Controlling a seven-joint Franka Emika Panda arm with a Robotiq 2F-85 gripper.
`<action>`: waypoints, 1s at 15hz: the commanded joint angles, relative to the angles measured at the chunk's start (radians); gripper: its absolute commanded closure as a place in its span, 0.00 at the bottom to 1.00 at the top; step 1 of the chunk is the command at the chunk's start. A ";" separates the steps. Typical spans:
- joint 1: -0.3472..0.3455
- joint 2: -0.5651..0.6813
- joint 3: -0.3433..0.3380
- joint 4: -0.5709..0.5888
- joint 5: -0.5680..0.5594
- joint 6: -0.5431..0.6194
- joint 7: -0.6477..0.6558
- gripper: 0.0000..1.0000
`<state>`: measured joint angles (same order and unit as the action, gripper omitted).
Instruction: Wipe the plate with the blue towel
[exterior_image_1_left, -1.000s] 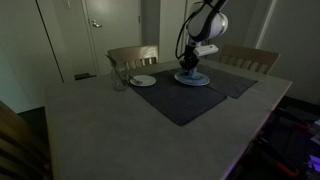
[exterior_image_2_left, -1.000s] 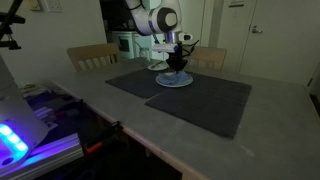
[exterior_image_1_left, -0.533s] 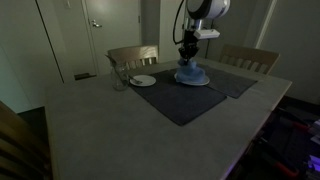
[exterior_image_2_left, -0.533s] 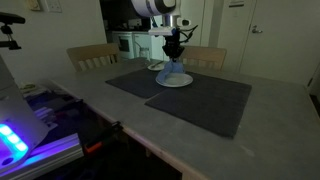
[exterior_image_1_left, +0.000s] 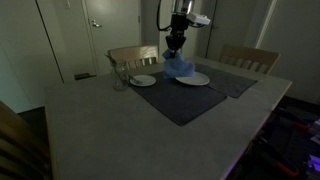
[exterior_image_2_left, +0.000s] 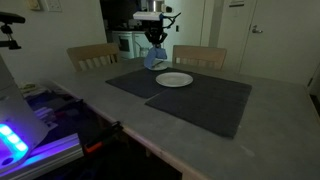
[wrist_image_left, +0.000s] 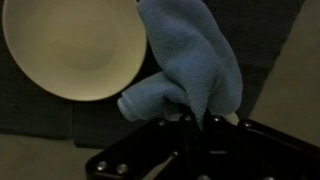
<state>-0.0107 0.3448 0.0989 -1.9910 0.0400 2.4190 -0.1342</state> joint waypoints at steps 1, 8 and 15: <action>0.017 0.004 0.048 -0.012 0.049 -0.034 -0.095 0.98; 0.037 0.085 0.118 -0.042 0.089 0.065 -0.207 0.98; 0.021 0.233 0.164 -0.001 0.084 0.192 -0.317 0.98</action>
<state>0.0341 0.5238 0.2370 -2.0213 0.1232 2.5782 -0.3975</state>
